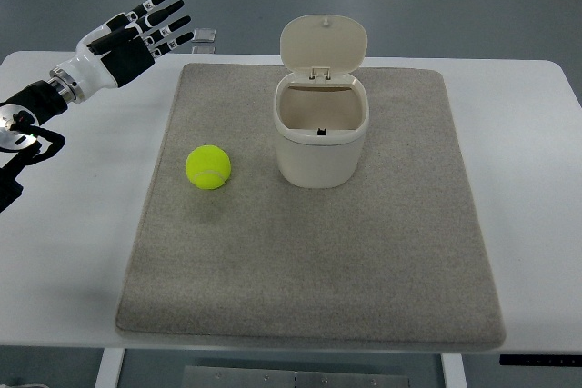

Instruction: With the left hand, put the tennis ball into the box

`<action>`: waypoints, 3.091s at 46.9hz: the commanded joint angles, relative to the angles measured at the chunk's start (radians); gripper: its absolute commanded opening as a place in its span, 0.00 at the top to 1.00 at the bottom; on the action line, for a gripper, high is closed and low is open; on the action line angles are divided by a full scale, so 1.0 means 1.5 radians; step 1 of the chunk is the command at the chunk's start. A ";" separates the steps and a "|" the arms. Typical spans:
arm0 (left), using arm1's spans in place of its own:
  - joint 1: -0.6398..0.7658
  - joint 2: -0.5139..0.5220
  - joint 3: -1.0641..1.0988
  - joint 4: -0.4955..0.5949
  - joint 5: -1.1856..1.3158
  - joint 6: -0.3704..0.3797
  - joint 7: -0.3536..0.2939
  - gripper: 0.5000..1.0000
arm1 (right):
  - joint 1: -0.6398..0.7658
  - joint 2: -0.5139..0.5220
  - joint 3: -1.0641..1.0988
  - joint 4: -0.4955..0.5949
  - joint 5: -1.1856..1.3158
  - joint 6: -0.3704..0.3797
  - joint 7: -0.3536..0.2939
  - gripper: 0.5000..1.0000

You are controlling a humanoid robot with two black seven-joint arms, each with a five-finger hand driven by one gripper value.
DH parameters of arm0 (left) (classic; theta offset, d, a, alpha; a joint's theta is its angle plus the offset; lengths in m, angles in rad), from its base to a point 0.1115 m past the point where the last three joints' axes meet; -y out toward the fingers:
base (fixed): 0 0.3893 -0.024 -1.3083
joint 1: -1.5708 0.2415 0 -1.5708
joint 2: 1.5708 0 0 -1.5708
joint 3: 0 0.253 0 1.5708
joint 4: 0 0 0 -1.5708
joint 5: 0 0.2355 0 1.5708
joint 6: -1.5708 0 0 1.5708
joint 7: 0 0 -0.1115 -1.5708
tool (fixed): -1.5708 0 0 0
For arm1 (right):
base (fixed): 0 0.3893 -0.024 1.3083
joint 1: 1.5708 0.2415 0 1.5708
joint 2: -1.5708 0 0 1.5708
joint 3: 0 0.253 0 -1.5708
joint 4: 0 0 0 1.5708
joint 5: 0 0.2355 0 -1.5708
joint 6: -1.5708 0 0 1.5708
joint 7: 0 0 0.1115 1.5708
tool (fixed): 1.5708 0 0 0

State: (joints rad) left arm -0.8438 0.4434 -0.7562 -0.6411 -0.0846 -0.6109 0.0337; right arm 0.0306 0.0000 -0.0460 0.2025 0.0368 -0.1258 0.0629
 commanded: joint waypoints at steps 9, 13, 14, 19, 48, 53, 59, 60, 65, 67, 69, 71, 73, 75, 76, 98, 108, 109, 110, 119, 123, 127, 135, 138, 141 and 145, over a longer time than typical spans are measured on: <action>-0.001 -0.001 0.003 0.000 0.000 0.000 0.000 0.01 | 0.000 0.000 0.000 0.000 0.000 0.000 0.000 0.20; -0.002 0.000 0.003 0.001 -0.001 0.000 0.000 0.01 | 0.000 0.000 0.000 0.000 0.000 0.000 0.000 0.20; -0.003 0.000 0.003 0.001 -0.001 0.000 0.000 0.01 | 0.000 0.000 0.000 0.000 0.000 0.000 0.000 0.20; -0.006 0.000 0.003 0.002 -0.001 0.000 0.000 0.01 | 0.000 0.000 0.000 0.000 0.000 0.000 0.000 0.20; -0.011 0.054 0.032 -0.005 0.197 0.000 -0.004 0.02 | 0.000 0.000 0.000 0.000 0.000 0.000 0.000 0.20; -0.012 0.064 0.032 -0.008 0.317 0.000 -0.018 0.02 | 0.000 0.000 0.000 0.000 0.000 0.000 0.000 0.20; -0.012 0.076 0.033 -0.008 0.407 0.000 -0.077 0.02 | 0.000 0.000 0.000 0.000 0.000 0.000 0.000 0.20; -0.012 0.079 0.034 -0.009 0.419 0.000 -0.090 0.01 | 0.000 0.000 0.000 0.000 0.000 0.000 0.000 0.20; -0.010 0.102 0.035 -0.041 0.497 0.000 -0.149 0.02 | 0.000 0.000 0.000 0.000 0.000 0.000 0.000 0.20; -0.010 0.118 0.039 -0.062 0.531 0.000 -0.172 0.02 | 0.000 0.000 0.000 0.000 0.000 0.000 0.000 0.19; -0.010 0.133 0.047 -0.086 0.572 0.000 -0.196 0.02 | 0.000 0.000 0.000 0.000 0.000 0.000 0.000 0.20; -0.010 0.145 0.057 -0.103 0.610 0.000 -0.224 0.02 | 0.000 0.000 0.000 0.000 0.000 0.000 0.000 0.20; -0.010 0.151 0.063 -0.115 0.647 0.000 -0.254 0.02 | 0.000 0.000 0.000 0.000 0.000 0.000 0.000 0.20; -0.010 0.154 0.065 -0.120 0.682 0.000 -0.282 0.02 | 0.000 0.000 0.000 0.000 0.000 0.000 0.000 0.20; -0.010 0.156 0.065 -0.120 0.696 0.000 -0.293 0.02 | 0.000 0.000 0.000 0.000 0.000 0.000 0.000 0.19; -0.007 0.171 0.092 -0.215 0.966 0.088 -0.371 0.02 | 0.000 0.000 0.000 0.000 0.000 0.000 0.000 0.20; -0.005 0.173 0.102 -0.270 1.109 0.163 -0.405 0.02 | 0.000 0.000 0.000 0.000 0.000 0.000 0.000 0.20; -0.006 0.172 0.102 -0.274 1.119 0.168 -0.405 0.02 | 0.000 0.000 0.000 0.000 0.000 0.000 0.000 0.20; -0.006 0.170 0.102 -0.277 1.129 0.172 -0.405 0.02 | 0.000 0.000 0.000 0.000 0.000 0.000 0.000 0.20; -0.011 0.160 0.127 -0.294 1.225 0.198 -0.407 0.03 | 0.000 0.000 0.000 0.000 0.000 0.000 0.000 0.19; -0.010 0.144 0.142 -0.292 1.260 0.222 -0.407 0.03 | 0.000 0.000 0.000 0.000 0.000 0.000 0.000 0.20; -0.012 0.138 0.159 -0.292 1.286 0.246 -0.406 0.03 | 0.000 0.000 0.000 0.000 0.000 0.000 0.000 0.20; -0.019 0.123 0.179 -0.292 1.292 0.255 -0.406 0.04 | 0.000 0.000 0.000 0.000 0.000 0.000 0.000 0.20; -0.019 0.117 0.186 -0.292 1.292 0.259 -0.406 0.05 | 0.000 0.000 0.000 0.000 0.000 0.000 0.000 0.20; -0.021 0.110 0.188 -0.292 1.294 0.260 -0.406 0.05 | 0.000 0.000 0.000 0.000 0.000 0.000 0.000 0.20; -0.024 0.108 0.193 -0.292 1.308 0.260 -0.406 0.11 | 0.000 0.000 0.000 0.000 0.000 0.000 0.000 0.20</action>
State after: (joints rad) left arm -0.8761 0.6079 -0.4725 -1.0783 1.8610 -0.2211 -0.5752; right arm 0.0306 0.0000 -0.0459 0.2025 0.0368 -0.1258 0.0629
